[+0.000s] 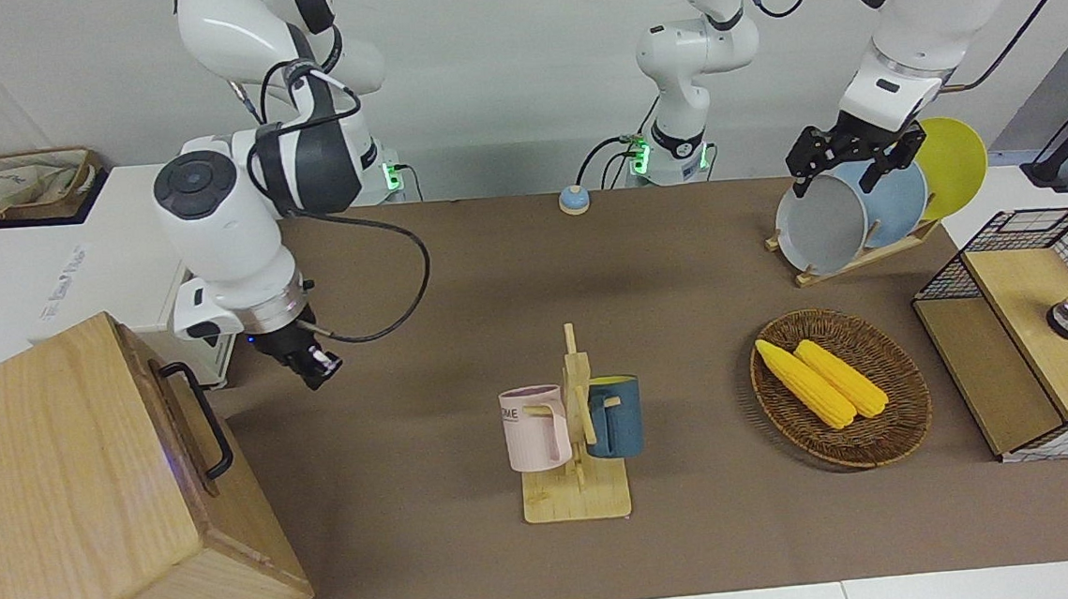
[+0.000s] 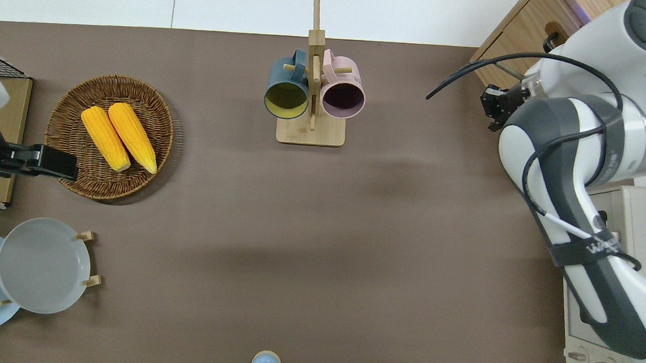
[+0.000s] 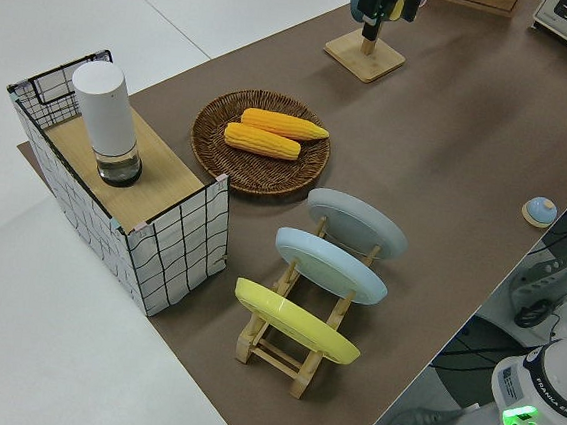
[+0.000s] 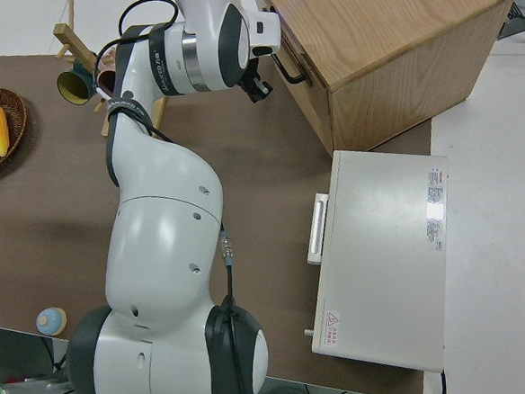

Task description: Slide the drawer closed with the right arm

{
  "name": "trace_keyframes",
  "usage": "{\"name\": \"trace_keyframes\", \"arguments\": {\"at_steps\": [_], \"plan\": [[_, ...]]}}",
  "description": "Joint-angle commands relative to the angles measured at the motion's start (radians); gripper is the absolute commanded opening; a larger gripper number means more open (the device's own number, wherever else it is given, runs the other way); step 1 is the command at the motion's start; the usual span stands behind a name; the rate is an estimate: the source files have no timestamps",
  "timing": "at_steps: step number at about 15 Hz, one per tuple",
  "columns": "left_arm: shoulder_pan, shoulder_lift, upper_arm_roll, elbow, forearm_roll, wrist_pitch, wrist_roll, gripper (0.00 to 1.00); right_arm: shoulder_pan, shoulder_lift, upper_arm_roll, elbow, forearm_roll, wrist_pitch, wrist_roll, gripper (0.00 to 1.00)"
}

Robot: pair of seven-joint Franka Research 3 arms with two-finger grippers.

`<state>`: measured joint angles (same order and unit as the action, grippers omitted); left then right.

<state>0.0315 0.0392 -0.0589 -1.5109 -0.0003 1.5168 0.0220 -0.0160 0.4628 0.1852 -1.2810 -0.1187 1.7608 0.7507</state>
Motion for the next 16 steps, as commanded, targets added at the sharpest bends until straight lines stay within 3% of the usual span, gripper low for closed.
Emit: {"name": "trace_keyframes", "arguments": {"at_steps": [1, 4, 7, 10, 13, 16], "plan": [[0.005, 0.011, -0.007, 0.026, 0.017, -0.020, 0.010, 0.99, 0.056, -0.049, -0.007, -0.012, 0.019, -0.040, -0.054, 0.000], [0.005, 0.011, -0.007, 0.024, 0.017, -0.020, 0.010, 0.99, 0.093, -0.114, -0.009, -0.063, 0.020, -0.101, -0.123, 0.000], [0.005, 0.011, -0.007, 0.024, 0.017, -0.020, 0.010, 0.99, 0.097, -0.196, -0.026, -0.138, 0.077, -0.109, -0.229, 0.000], [0.005, 0.011, -0.007, 0.024, 0.017, -0.020, 0.010, 0.99, 0.111, -0.274, -0.094, -0.207, 0.140, -0.107, -0.339, 0.000], [0.005, 0.011, -0.007, 0.024, 0.017, -0.020, 0.009, 0.99, 0.160, -0.343, -0.194, -0.271, 0.140, -0.109, -0.477, 0.000], [0.005, 0.011, -0.007, 0.026, 0.017, -0.020, 0.010, 0.99, 0.183, -0.383, -0.256, -0.314, 0.137, -0.103, -0.592, 0.000]]}}
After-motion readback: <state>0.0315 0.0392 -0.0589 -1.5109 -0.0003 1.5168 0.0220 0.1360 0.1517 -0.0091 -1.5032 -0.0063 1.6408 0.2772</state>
